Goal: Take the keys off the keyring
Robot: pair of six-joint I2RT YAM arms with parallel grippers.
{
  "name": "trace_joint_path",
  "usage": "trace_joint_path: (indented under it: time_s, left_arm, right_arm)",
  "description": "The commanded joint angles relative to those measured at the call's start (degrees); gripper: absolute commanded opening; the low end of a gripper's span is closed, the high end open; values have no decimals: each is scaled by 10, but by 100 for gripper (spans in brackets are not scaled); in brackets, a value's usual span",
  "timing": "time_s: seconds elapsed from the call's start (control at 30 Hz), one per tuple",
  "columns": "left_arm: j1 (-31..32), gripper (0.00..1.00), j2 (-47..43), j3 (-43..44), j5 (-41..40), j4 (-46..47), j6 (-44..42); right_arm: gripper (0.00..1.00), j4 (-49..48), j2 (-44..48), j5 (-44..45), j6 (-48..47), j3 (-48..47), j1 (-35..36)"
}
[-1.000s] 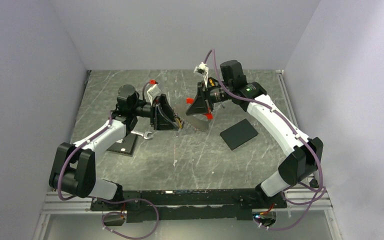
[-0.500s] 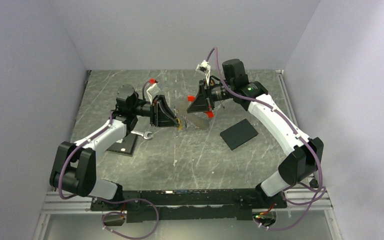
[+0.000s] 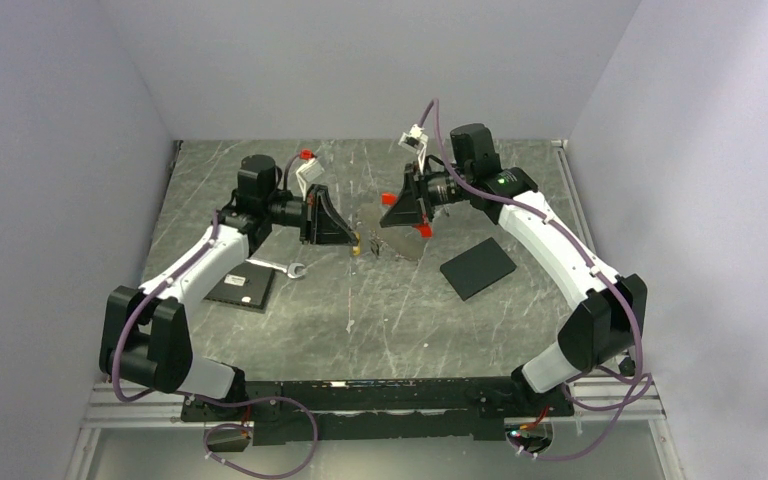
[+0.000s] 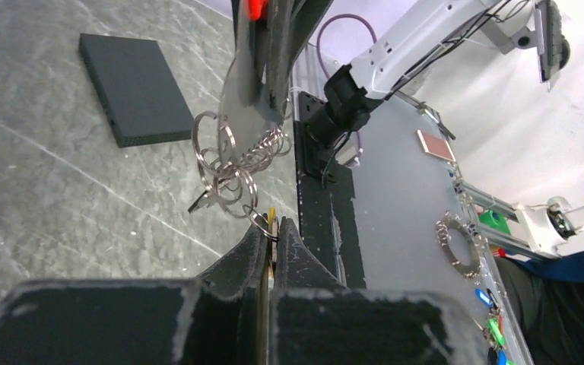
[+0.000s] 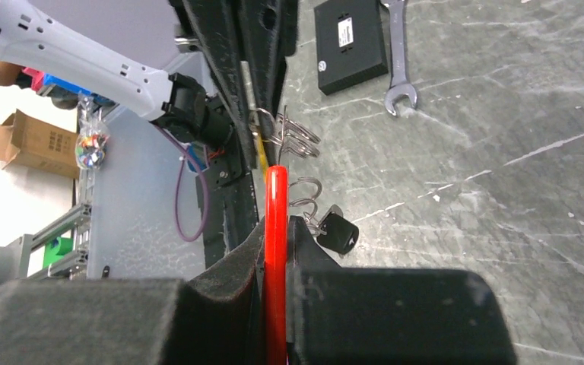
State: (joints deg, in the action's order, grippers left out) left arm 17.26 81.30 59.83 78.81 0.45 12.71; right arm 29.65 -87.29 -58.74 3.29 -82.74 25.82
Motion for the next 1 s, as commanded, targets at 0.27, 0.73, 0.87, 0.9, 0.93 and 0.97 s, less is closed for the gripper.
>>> trace_joint_path:
  time_s: [0.27,0.73,0.87,0.9,0.93,0.97]
  left_arm:
    - [1,0,13,160,-141,-419,-278]
    - [23,0,19,223,-240,-497,-402]
    - [41,0,38,239,-250,-510,-418]
    - [47,0,42,238,-254,-507,-419]
    - [52,0,44,236,-259,-504,-419]
    - [58,0,47,234,-264,-501,-421]
  right_arm:
    - [0,-113,18,-14,32,68,-10]
    - [15,-170,52,-18,17,170,-13]
    - [23,-174,50,-20,8,193,-13]
    - [24,-176,50,-20,8,199,-13]
    - [25,-177,50,-20,6,204,-13]
    - [26,-177,50,-20,3,208,-13]
